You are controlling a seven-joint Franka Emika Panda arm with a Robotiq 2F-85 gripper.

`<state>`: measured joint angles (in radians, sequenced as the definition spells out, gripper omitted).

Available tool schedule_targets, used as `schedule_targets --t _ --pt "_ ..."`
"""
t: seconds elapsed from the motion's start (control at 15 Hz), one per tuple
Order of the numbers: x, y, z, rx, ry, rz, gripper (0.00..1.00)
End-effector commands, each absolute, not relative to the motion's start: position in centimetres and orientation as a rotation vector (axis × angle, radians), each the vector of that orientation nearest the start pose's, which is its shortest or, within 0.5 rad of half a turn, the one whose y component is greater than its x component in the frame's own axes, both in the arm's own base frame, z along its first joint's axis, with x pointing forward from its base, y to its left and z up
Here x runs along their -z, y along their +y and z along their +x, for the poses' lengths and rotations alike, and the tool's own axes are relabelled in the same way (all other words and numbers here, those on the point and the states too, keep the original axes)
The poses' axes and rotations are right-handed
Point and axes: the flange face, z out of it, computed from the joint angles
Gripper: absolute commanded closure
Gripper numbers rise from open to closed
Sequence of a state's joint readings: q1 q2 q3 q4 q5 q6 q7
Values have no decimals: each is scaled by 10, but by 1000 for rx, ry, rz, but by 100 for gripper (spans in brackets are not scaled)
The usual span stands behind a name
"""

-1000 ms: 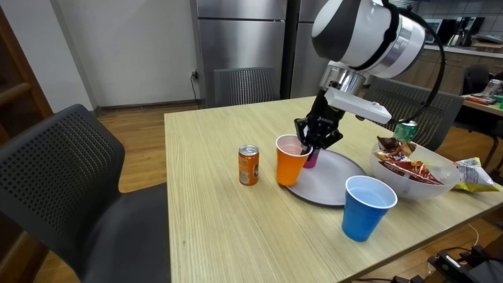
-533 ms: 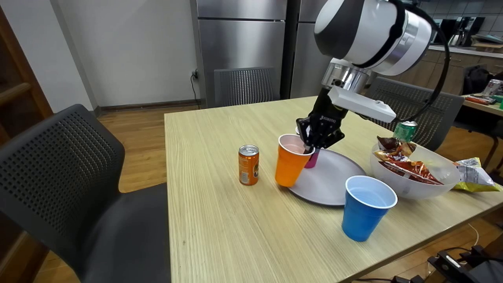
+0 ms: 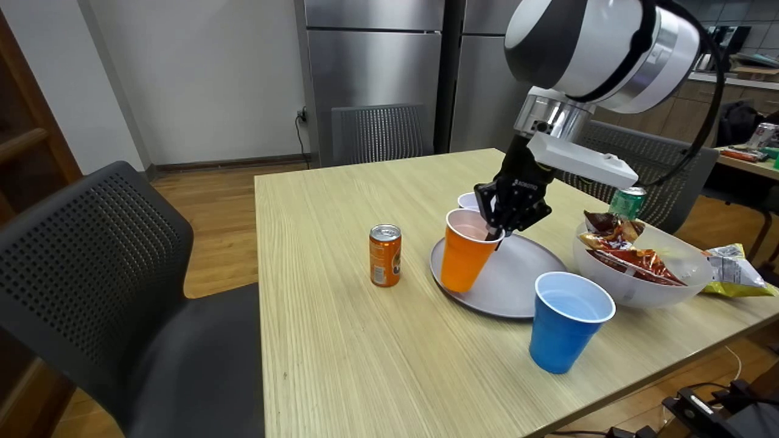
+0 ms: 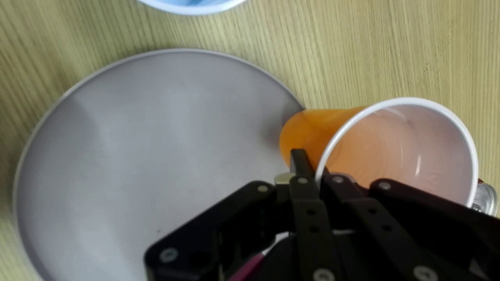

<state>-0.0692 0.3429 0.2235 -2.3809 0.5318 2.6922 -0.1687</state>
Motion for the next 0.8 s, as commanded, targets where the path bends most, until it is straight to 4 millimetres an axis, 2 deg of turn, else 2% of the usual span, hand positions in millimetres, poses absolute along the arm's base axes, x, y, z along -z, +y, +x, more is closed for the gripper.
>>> schedule_targets --t 0.0,0.33,0.73 --pt "-188 50 479 -23 254 -2858 99" --pt "-182 38 476 -48 271 -2879 99" --pt "-175 35 474 -71 251 -2904 99"
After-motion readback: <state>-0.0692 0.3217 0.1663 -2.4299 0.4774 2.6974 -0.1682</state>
